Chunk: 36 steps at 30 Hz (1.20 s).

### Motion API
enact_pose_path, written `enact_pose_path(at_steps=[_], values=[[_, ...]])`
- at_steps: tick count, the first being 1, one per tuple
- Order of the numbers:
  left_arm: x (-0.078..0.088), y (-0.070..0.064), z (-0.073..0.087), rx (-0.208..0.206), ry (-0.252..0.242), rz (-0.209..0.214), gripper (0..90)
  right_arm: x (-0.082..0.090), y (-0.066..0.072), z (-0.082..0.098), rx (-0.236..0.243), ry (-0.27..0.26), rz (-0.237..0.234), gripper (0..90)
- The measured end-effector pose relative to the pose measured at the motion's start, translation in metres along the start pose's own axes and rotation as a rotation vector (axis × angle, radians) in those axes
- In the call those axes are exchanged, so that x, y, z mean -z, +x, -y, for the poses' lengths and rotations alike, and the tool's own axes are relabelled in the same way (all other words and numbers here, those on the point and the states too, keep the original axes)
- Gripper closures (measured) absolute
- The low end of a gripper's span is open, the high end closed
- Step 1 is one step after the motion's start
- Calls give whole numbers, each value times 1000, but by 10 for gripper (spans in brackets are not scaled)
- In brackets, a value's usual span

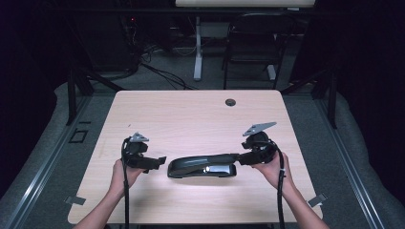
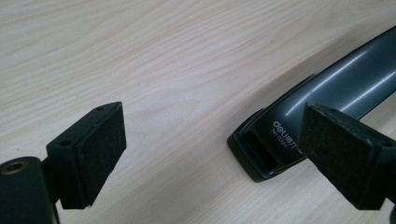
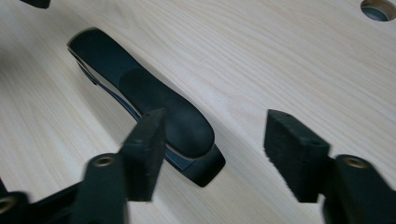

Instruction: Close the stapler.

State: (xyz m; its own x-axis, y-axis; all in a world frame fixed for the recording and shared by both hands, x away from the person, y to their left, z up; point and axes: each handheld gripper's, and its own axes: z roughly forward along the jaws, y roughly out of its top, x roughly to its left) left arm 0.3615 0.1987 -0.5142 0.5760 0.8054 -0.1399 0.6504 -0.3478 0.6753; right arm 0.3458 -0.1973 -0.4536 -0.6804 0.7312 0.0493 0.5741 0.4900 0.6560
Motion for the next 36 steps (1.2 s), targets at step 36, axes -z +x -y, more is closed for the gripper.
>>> enact_pose_path(at_steps=[36], values=[[-2,2,2,11,15,-2,82,7,-65,108,-161,226,131,0]])
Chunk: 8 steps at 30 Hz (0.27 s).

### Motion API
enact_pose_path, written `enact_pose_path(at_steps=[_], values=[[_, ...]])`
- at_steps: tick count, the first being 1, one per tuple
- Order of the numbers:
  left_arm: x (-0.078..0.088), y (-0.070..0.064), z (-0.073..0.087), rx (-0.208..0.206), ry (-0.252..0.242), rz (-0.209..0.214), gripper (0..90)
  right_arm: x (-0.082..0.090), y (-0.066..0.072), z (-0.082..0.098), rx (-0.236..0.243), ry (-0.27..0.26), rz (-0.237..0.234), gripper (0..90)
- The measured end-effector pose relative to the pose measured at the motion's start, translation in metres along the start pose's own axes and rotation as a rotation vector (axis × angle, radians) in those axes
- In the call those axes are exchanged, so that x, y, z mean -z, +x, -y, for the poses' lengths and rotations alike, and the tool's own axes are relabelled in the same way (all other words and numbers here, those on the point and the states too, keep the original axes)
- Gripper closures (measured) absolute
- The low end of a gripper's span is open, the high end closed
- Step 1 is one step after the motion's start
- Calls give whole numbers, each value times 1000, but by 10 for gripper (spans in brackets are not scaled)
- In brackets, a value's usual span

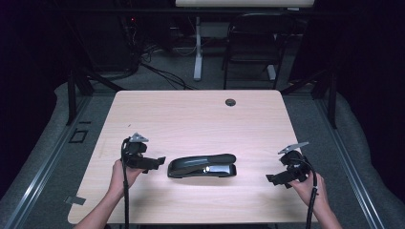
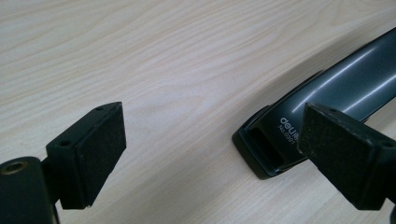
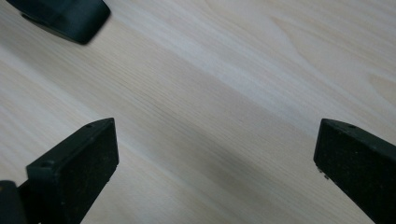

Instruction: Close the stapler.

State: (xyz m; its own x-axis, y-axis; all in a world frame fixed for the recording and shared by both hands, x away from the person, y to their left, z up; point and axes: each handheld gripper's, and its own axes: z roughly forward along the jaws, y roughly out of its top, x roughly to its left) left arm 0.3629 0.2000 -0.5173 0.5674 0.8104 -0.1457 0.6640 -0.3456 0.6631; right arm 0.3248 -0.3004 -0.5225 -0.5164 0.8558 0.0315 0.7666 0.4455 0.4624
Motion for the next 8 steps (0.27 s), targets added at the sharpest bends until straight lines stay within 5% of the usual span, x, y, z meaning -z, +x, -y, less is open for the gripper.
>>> enact_pose_path(at_steps=[8], values=[[-4,-2,-1,-38,34,9,63,-19,-1,2,49,107,40,0]])
